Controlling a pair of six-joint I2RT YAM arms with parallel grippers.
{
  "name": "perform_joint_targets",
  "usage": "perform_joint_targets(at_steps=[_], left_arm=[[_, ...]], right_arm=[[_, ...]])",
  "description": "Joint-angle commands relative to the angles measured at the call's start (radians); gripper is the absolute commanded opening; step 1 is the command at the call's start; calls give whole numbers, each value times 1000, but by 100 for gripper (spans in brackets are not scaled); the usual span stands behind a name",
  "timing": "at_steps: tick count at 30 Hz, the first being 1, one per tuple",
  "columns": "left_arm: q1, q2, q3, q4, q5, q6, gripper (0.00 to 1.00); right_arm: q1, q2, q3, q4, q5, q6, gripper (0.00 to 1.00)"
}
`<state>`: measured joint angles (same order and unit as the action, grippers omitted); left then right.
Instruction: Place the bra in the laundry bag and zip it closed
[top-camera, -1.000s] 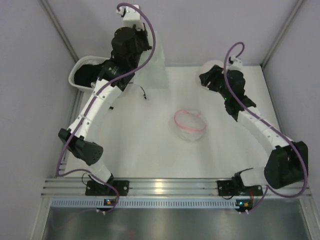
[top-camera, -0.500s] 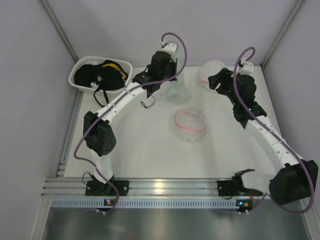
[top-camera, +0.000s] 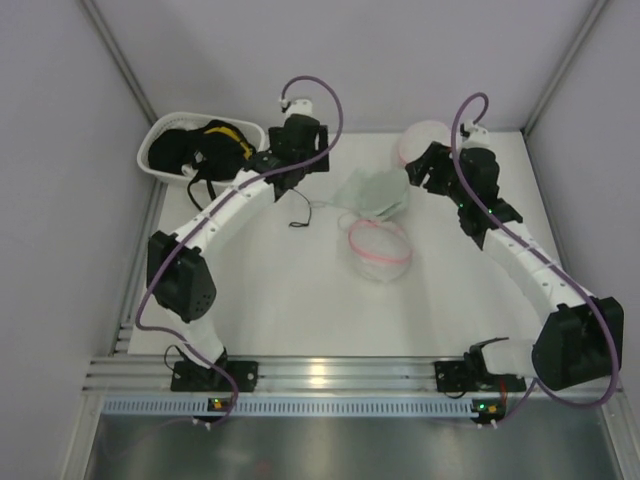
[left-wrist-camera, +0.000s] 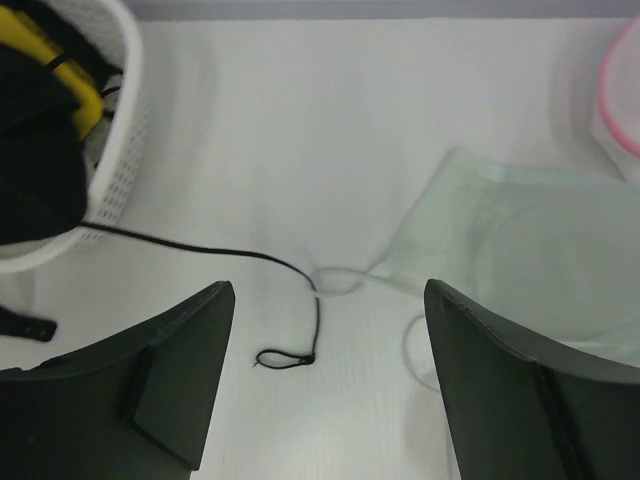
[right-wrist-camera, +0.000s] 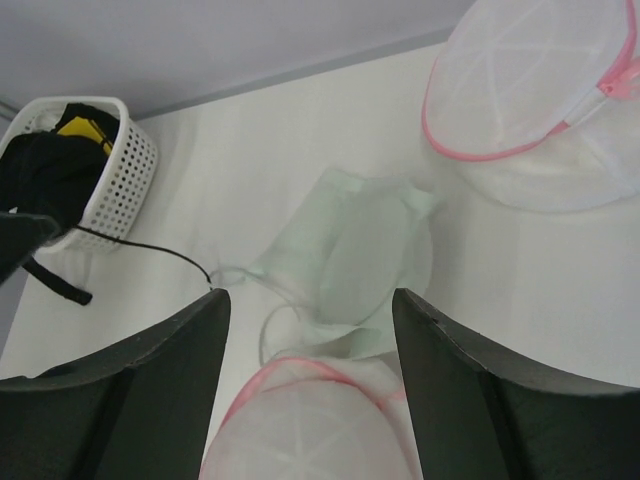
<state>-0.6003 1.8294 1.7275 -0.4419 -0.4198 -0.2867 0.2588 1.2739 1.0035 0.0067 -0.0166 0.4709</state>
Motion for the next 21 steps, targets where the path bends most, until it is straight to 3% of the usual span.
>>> perform_joint_targets(at_steps=[1,8,12,21], left_arm=[[89,-104,-104,-26,-79,-202,83],[120,-23,-189,-8,-134,-417,86],[137,16,-238,86,-102,-527,86],[140,159,-227,153,-123,-710,87]], right_arm=[[-15,30,55,9,-55,-9,67],[-13,48,64,-4,-69,-18,68],[-15,44,64,-4,-56,-29,68],[-27,45,72,-51,-45,-46,69]])
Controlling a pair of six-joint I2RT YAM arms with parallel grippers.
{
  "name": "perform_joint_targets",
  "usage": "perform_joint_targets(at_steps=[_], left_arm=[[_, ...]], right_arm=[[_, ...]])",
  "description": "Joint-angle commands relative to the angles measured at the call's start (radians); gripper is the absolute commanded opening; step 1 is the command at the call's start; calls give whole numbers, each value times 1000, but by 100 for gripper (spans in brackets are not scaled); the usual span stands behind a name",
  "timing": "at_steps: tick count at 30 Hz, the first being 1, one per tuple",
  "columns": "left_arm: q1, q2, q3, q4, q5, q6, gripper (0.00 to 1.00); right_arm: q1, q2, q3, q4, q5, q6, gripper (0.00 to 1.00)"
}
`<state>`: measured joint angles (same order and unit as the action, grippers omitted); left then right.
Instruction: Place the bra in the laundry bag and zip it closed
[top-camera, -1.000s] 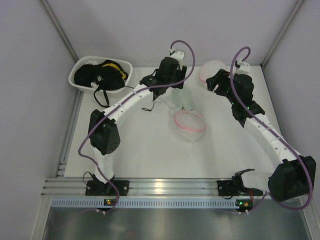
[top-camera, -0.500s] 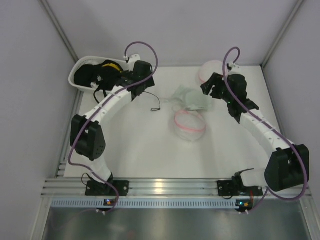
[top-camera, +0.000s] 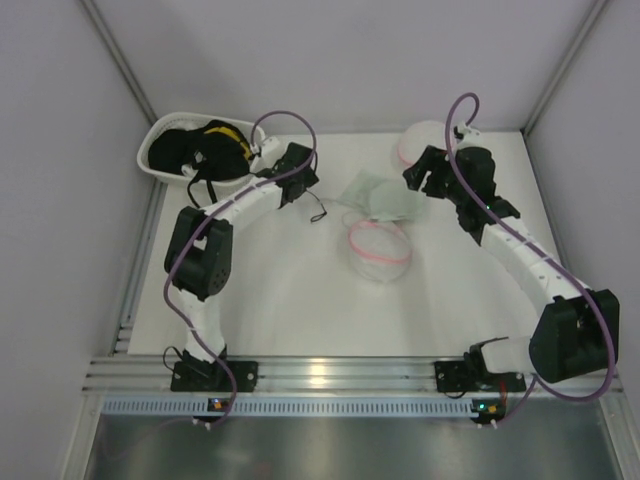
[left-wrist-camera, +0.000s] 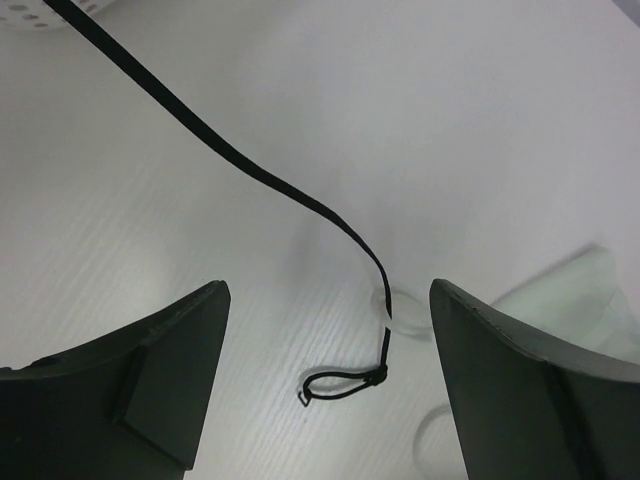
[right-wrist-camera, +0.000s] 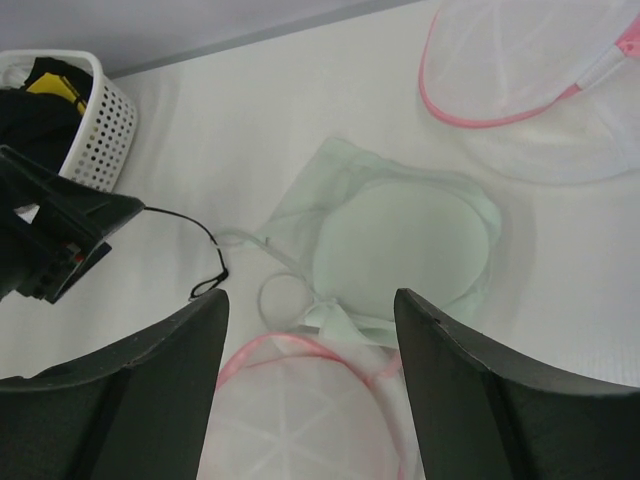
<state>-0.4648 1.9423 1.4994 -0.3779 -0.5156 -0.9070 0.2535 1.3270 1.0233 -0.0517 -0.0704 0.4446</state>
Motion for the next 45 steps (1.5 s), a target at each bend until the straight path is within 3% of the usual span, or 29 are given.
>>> perform_joint_targets(at_steps=[1,5,13,16,17,19,21,28,34,39,45], left_arm=[[5,65,22,94,-38,-98,87],[12,158,39,129,-61,-157,87],[57,225,4,403,-63,-184,81],[64,244,25,419,-60,-190,63],[66,247,31,419,-54,-187,42],[66,238,30,422,-41,-188,16],[69,204,22,435,-20,-176,0],[74,63,90,487,179,-14,0],[75,-100,24,663,270,81,0],[74,-213,-19,778,168,207,0],[153,-210,46,754,60,342,0]], right_arm=[[-25,-6,54,6,6,-23,68],[-28,-11,61,-10,9,-29,69],[-37,-17,64,-19,15,-37,69],[-39,-11,67,-23,14,-32,69],[-39,-12,70,-27,15,-33,69],[-40,-14,70,-28,17,-34,69],[-45,-18,69,-28,18,-32,69],[-45,-15,61,-11,3,-24,69],[-45,-28,52,-5,-19,-17,68],[-46,-49,34,10,-6,-15,68],[-45,-57,24,6,-20,-12,68]])
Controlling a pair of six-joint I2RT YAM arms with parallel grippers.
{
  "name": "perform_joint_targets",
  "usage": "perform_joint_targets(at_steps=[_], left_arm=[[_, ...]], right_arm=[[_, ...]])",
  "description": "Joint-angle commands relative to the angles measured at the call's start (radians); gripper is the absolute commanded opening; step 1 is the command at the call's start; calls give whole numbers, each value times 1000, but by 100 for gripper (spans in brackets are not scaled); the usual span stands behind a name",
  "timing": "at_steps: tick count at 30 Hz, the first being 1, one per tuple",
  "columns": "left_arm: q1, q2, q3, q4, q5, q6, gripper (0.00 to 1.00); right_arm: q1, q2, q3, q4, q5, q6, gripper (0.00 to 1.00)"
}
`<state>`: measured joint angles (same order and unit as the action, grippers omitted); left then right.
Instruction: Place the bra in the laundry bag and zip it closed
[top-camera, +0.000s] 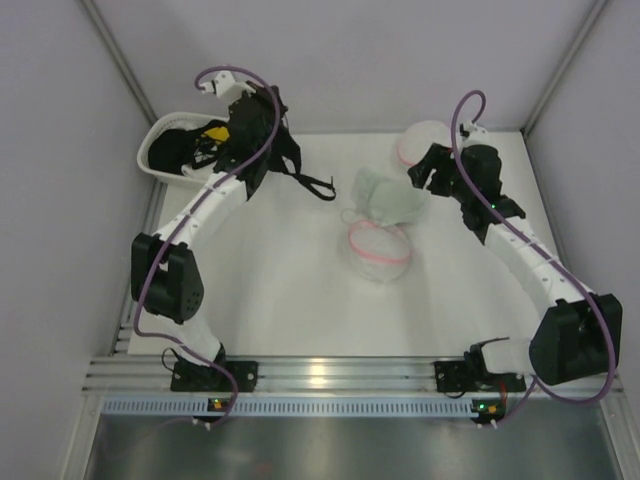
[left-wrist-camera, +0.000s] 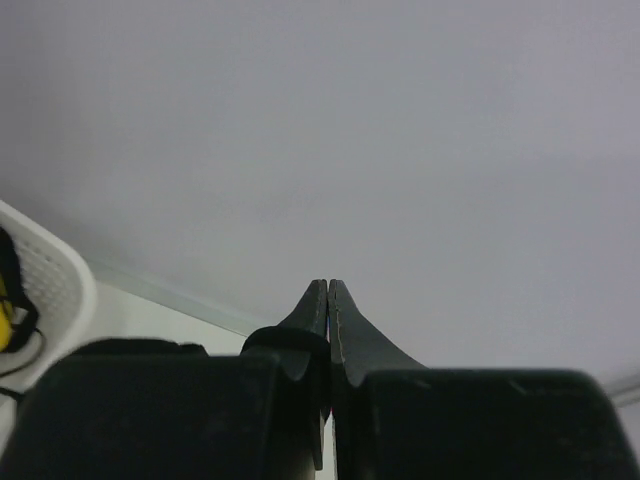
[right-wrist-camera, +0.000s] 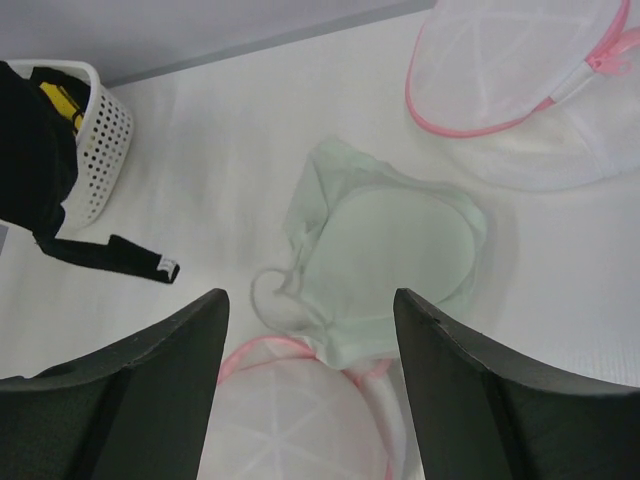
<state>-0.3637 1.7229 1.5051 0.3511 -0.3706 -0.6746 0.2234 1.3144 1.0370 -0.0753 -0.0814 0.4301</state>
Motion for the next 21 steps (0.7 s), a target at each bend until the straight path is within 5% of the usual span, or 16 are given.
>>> perform_joint_targets(at_steps=[1,13,21], left_arm=[[55,15,67,3,-111,177,0],[200,133,354,-46,-171,312,0],[252,286,757,-107,-206,444,0]], right_arm=[[-16,-47,9,28,-5,2,68],[-16,-35,8,43,-12,16,68],[-16,16,35,63,-41,32,68]])
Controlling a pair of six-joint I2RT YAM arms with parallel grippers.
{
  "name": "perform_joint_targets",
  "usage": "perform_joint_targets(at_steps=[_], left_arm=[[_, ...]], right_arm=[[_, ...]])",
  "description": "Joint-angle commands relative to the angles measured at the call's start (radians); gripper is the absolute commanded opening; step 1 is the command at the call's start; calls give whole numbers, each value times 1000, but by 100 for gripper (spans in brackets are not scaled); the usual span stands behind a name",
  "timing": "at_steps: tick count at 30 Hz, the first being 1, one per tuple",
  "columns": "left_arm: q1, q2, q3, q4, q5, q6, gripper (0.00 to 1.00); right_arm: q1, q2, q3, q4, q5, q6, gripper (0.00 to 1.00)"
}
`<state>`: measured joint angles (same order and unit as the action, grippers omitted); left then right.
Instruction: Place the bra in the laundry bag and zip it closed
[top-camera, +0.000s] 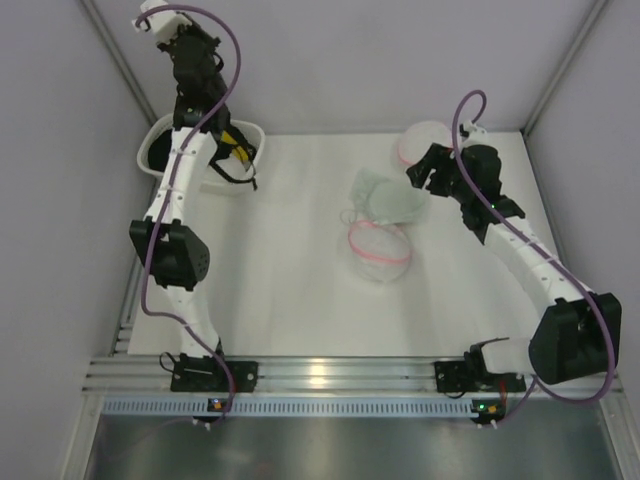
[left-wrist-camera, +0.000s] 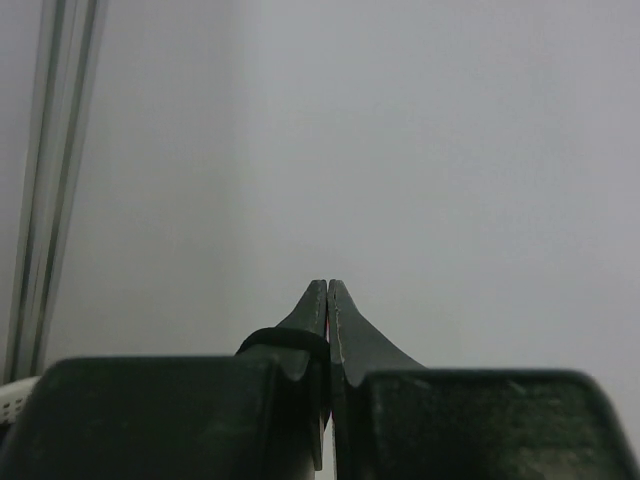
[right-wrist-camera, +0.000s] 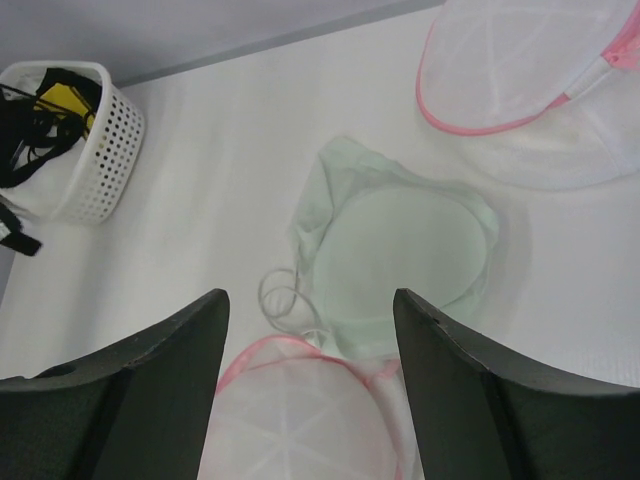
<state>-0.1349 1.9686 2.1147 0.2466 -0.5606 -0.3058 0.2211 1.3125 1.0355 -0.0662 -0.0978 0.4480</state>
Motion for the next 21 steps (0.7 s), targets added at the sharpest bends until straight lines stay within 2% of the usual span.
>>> perform_joint_targets(at_steps=[1,6,12,17,20,21], left_arm=[[26,53,163,3,-15,86,0],[60,118,172,5,4,65,0],[66,185,58,16,10,19,0],[69,236,-11,-90,7,5,0],[75,251,-4,-209,31,-9,14],[80,257,36,-242,40,-16,37]], right_arm=[[-12,24,38,55,-28,17,67],[-12,39,47,57,-45,26,67],[-14,42,52,57,-51,24,67],[-14,44,52,42,-33,14,70],[-14,56,64,22,-7,5,75],[-14,66,70,13,-2,6,77]])
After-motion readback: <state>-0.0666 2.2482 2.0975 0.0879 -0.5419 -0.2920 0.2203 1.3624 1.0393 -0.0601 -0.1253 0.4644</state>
